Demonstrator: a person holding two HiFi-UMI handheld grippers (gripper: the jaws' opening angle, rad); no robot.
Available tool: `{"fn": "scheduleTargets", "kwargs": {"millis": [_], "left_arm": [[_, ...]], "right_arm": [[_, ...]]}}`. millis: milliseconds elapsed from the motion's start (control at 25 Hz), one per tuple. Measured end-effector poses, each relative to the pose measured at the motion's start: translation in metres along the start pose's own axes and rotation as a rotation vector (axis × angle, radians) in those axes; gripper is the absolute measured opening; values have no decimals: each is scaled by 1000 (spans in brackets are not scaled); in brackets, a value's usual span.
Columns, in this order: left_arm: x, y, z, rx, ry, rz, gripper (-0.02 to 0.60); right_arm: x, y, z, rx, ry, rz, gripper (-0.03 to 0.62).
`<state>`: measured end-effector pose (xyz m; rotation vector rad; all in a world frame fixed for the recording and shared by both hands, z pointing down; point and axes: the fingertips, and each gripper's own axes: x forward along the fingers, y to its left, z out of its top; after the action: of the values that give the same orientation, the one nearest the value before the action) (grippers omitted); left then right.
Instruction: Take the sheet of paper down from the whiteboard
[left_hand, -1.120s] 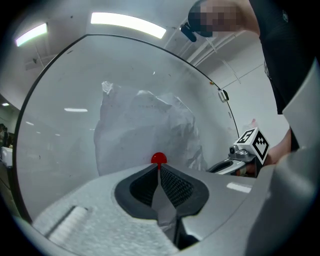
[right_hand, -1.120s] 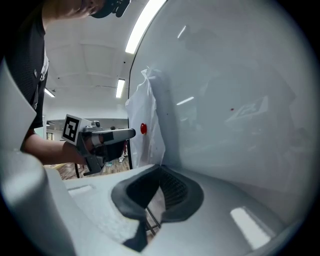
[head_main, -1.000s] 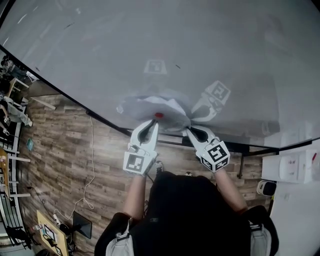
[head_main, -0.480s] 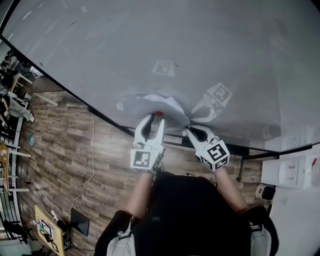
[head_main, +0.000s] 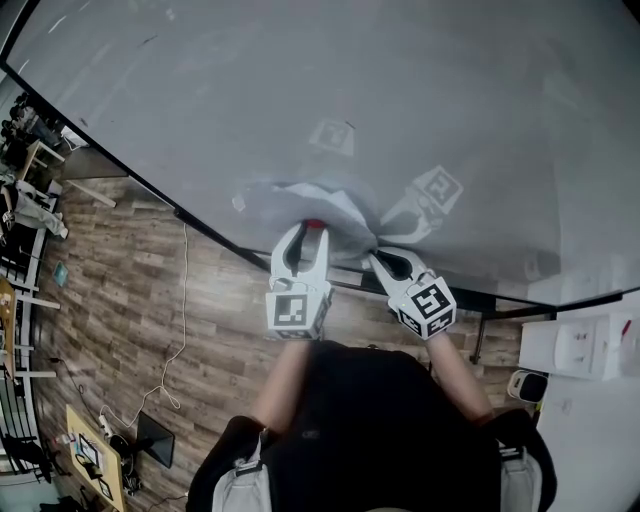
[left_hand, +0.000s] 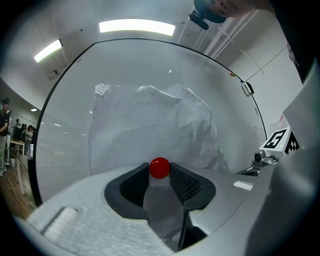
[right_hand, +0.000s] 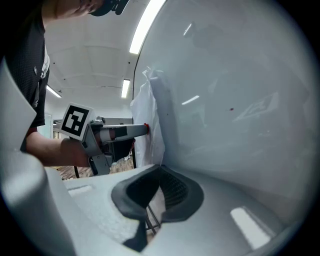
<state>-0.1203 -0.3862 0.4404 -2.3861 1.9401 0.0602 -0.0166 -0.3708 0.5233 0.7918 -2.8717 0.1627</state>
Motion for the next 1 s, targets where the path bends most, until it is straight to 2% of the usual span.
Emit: {"fn": "scheduleTargets", "kwargs": {"millis": [200,320,640,800,1000], "left_arm": [[0,4,-6,36,15,53,137],[0,2,-1,11,12,84,134],[-2,-1,-1,28,9,59,130],[-18,-8,7,25,11,59,130],[-54,7,-8,10,48,121,131]], "right_arm": [[3,1,0,-6,5,7,5],[3,2,-1,-9,8,11,5],[2,0,-4,-8,18,21,5],[-8,5,2,-17,22,27,5],[-4,17,0,-11,21,70,5]]}}
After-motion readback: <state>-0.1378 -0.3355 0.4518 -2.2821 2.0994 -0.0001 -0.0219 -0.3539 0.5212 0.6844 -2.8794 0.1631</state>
